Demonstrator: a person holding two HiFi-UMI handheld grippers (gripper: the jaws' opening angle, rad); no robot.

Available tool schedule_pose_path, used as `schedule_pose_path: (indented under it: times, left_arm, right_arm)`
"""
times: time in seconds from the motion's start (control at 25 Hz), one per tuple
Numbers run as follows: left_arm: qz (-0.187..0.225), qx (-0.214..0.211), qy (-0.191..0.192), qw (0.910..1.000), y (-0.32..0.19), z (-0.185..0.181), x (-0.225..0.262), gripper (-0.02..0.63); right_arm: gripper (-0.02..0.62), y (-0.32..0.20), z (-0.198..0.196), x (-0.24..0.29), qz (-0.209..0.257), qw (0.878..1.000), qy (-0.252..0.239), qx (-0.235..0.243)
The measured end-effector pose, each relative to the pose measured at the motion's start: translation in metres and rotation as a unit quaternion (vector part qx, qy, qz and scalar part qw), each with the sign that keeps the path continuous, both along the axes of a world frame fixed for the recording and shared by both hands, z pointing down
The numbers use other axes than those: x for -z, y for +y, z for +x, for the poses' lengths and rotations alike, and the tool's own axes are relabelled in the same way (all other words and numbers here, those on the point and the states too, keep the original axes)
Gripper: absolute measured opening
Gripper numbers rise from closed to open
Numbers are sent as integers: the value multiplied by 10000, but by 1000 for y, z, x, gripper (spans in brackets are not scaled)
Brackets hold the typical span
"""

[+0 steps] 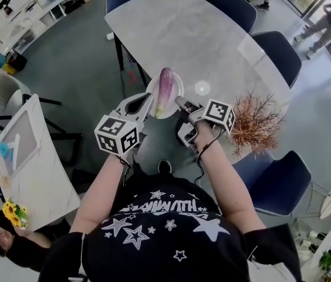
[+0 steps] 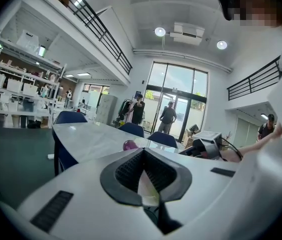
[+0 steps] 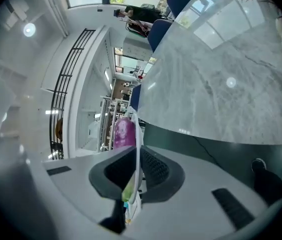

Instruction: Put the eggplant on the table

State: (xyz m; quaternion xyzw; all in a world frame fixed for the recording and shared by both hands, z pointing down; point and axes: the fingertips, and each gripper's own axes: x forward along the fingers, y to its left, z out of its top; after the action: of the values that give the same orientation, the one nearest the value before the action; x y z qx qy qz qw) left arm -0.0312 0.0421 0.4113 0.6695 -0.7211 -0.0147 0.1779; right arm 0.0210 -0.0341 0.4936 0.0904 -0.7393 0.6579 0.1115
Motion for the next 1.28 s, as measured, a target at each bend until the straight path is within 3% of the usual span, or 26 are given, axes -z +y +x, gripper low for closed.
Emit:
schedule_pose_path:
  times: [0.56,0.8,1.28]
  left_arm:
    - [90,197,-85,9997,3,-16,-1,8]
    - [36,-2,20,10000,-32,-81,-11,8]
    - [105,-453,151,9988,-85,-161,-7,8]
  right_arm:
    - [26,-5,-5,-8,47,10000,-51,16]
    - [26,-35,-64,-14,17,9999,60,-152]
    - [26,-91,-130,-7,48,9973,101,-730]
